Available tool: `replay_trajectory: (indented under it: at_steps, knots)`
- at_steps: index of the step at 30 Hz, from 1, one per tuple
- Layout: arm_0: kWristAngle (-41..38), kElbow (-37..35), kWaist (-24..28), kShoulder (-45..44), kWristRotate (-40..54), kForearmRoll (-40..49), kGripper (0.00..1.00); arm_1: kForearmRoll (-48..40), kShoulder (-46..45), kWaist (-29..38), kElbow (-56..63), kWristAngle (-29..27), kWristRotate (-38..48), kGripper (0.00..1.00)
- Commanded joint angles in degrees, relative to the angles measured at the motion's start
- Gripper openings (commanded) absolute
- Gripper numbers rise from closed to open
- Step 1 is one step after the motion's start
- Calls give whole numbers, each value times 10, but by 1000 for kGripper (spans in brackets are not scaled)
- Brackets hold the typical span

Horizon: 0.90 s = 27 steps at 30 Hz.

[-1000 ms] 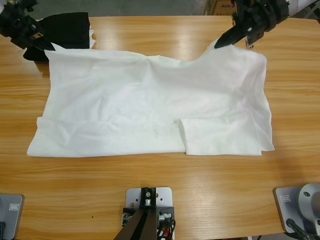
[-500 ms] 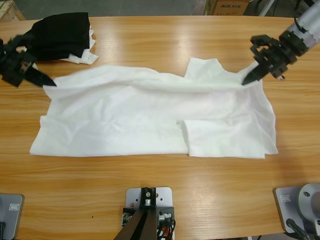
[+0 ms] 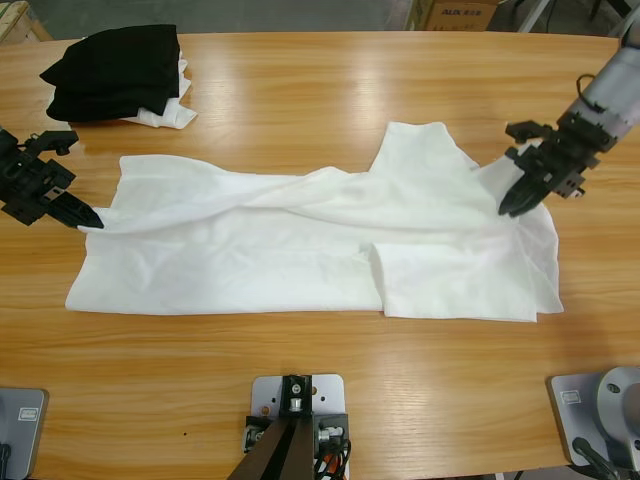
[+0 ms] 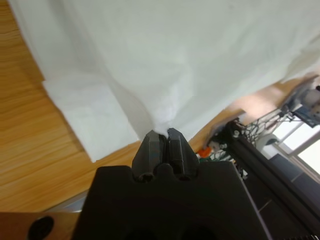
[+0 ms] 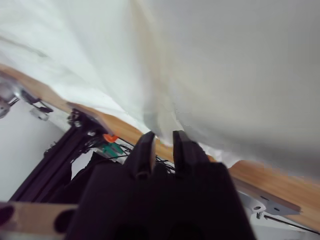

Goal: Fold clothes

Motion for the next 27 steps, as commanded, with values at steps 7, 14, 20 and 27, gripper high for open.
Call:
replay_trajectory:
  at_steps: [7,14,20,27]
  knots:
    - [127,2,43,40,48,46,0,-42,24,7,52,-28,29,140]
    - [71,-27,21,90,48,59,746,-48,11,6,53,-30,35,812]
    - [61,-64,24,66,45,110,997,-36,-57,6,31,-30,38,1000]
    - [94,-106,-62,-87,41,45,990,-91,-106,6,-37,61,36,1000]
